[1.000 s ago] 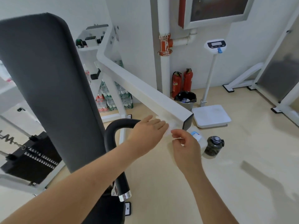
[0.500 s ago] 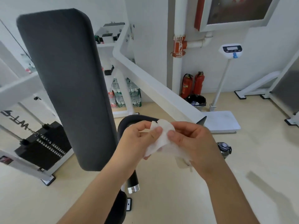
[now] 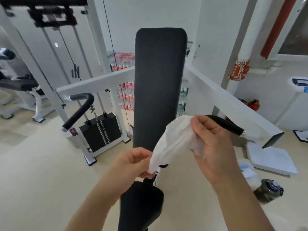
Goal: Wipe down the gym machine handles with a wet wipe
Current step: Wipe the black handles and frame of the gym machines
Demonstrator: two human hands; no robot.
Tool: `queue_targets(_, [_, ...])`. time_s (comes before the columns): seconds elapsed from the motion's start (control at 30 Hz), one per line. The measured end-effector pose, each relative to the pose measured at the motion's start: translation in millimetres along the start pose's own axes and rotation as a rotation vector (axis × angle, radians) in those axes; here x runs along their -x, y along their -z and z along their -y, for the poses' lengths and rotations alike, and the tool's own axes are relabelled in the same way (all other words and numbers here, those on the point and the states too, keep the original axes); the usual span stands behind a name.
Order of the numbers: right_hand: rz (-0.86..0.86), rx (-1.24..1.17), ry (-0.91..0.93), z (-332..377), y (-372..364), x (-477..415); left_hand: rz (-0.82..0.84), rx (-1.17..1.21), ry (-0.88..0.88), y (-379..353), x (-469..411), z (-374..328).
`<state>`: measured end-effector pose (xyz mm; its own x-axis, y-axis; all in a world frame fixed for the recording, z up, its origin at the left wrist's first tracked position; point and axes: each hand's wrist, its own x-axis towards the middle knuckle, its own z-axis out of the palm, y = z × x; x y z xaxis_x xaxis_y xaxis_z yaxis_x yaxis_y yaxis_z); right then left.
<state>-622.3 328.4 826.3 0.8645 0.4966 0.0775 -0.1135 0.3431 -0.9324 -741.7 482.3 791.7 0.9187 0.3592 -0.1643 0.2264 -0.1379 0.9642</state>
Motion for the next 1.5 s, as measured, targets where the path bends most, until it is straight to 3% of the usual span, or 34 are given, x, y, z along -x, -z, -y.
queue_targets(0.07, [0.085,0.129,0.011,-9,-42,22,-0.153,-0.322,-0.066,36,31,26])
queue_targets(0.1, [0.148,0.199,0.005,-15,-63,33,-0.230,-0.361,-0.097,53,48,33])
queue_targets(0.17, [0.284,0.303,-0.025,-29,-107,53,-0.275,-0.152,-0.171,85,84,43])
queue_targets(0.23, [0.414,0.378,-0.054,-40,-150,69,-0.199,0.072,-0.223,113,114,41])
queue_targets(0.33, [0.535,0.460,-0.079,-50,-199,86,-0.147,0.105,-0.278,143,144,41])
queue_targets(0.6, [0.493,0.746,0.044,-93,-273,80,-0.415,0.076,-0.197,218,153,80])
queue_targets(0.93, [0.351,0.830,-0.055,-173,-303,-7,-0.220,0.389,-0.052,315,76,120])
queue_targets(1.1, [0.091,0.662,-0.140,-212,-323,-68,-0.079,0.363,0.032,355,8,121])
queue_targets(1.27, [-0.155,0.093,-0.317,-240,-350,-106,-0.010,0.233,0.082,378,-51,116])
queue_targets(1.37, [-0.189,-0.290,-0.444,-249,-366,-120,0.036,0.196,0.058,393,-78,118])
queue_targets(1.5, [-0.174,-0.202,-0.448,-269,-394,-131,0.130,0.134,-0.020,422,-106,126])
